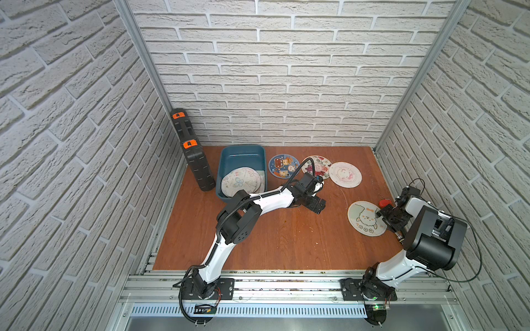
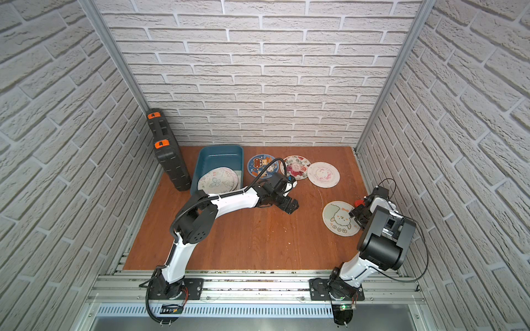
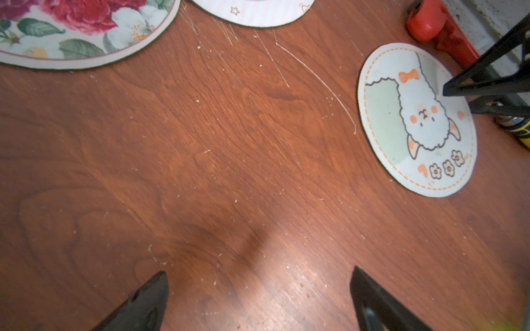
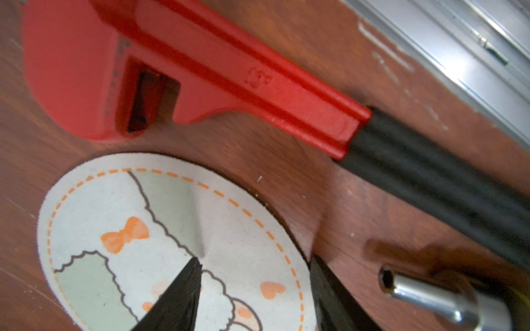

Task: Put the coasters into the storage box
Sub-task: Pick up the coaster from the center of the board.

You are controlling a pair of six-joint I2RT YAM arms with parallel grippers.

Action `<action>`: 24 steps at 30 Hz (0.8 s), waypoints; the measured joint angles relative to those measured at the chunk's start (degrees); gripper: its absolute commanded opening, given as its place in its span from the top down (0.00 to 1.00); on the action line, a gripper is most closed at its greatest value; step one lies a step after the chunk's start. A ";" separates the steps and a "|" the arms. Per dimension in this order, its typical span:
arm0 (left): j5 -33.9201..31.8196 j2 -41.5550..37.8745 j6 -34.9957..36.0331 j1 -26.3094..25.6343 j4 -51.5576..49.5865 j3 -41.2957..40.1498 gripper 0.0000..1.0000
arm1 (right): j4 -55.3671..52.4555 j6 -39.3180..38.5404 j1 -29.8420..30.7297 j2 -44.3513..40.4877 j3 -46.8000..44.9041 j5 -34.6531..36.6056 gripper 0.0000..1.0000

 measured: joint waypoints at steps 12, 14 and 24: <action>-0.63 0.00 0.15 0.11 0.61 -0.31 0.02 | -0.57 -2.54 9.38 3.48 3.98 2.49 0.41; -0.61 0.00 0.09 0.31 1.31 -0.76 0.02 | -1.16 -3.06 12.20 4.31 4.98 3.28 0.41; -0.66 0.00 -0.50 1.09 2.14 -1.95 0.02 | -3.39 -4.74 23.52 9.01 10.62 6.03 0.43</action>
